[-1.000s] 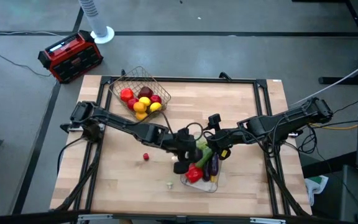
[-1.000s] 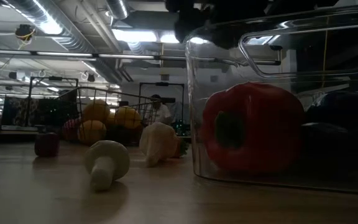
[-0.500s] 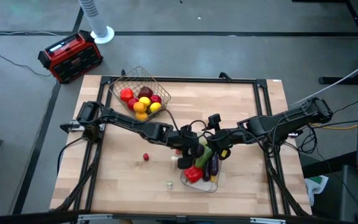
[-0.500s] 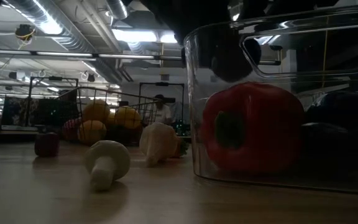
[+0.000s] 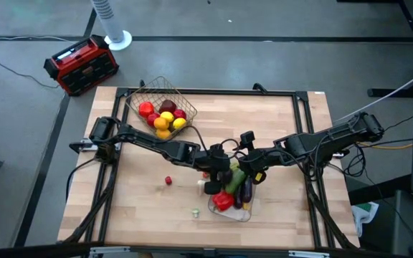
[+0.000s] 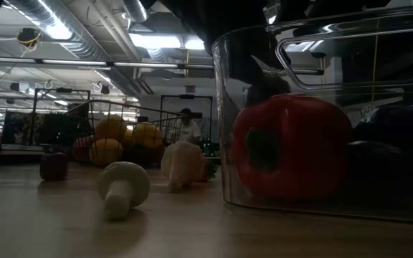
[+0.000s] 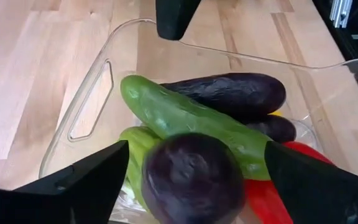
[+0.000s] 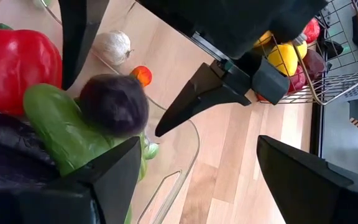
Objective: Sort produce into baskets
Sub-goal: Put the white garlic into the transparent bin
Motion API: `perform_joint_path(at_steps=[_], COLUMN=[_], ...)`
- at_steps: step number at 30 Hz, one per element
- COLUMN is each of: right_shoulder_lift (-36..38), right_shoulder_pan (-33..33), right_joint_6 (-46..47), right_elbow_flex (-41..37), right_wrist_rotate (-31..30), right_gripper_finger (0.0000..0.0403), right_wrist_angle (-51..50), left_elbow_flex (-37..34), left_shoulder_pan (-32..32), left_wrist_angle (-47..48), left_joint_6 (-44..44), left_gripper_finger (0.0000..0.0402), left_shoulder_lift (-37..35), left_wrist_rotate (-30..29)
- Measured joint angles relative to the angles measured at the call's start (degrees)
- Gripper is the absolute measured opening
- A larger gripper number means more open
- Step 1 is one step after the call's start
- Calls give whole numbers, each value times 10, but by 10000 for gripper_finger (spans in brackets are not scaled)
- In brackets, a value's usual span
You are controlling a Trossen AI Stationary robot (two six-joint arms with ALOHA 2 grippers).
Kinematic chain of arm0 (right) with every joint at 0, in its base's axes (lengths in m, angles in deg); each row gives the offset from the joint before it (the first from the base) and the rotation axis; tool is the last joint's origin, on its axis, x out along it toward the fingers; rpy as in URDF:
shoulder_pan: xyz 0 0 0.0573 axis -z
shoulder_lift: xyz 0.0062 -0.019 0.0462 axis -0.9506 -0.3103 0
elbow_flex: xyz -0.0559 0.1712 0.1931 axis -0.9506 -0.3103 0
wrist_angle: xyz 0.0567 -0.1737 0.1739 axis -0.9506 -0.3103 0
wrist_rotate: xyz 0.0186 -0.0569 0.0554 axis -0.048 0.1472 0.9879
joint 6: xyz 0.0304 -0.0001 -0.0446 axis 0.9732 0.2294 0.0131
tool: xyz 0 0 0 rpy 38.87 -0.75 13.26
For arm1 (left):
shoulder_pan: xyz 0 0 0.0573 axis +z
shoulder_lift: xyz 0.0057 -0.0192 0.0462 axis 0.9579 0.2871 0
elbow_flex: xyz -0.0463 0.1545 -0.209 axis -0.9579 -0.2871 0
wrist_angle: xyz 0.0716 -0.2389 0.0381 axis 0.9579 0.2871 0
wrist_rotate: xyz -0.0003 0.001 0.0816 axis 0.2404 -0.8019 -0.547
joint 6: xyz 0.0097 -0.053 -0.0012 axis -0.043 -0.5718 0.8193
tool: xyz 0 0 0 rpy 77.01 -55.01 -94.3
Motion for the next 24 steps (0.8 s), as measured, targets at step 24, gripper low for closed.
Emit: perform_joint_path(at_steps=[24], right_shoulder_lift=[0], right_shoulder_pan=[0], right_joint_6=[0], right_elbow_flex=[0], right_wrist_rotate=[0], right_gripper_finger=[317], right_wrist_angle=[1], left_elbow_flex=[0], left_shoulder_pan=[-66], left_wrist_angle=[249], left_joint_6=[-208], left_gripper_finger=[392], left_shoulder_lift=[-48], left_wrist_rotate=[0])
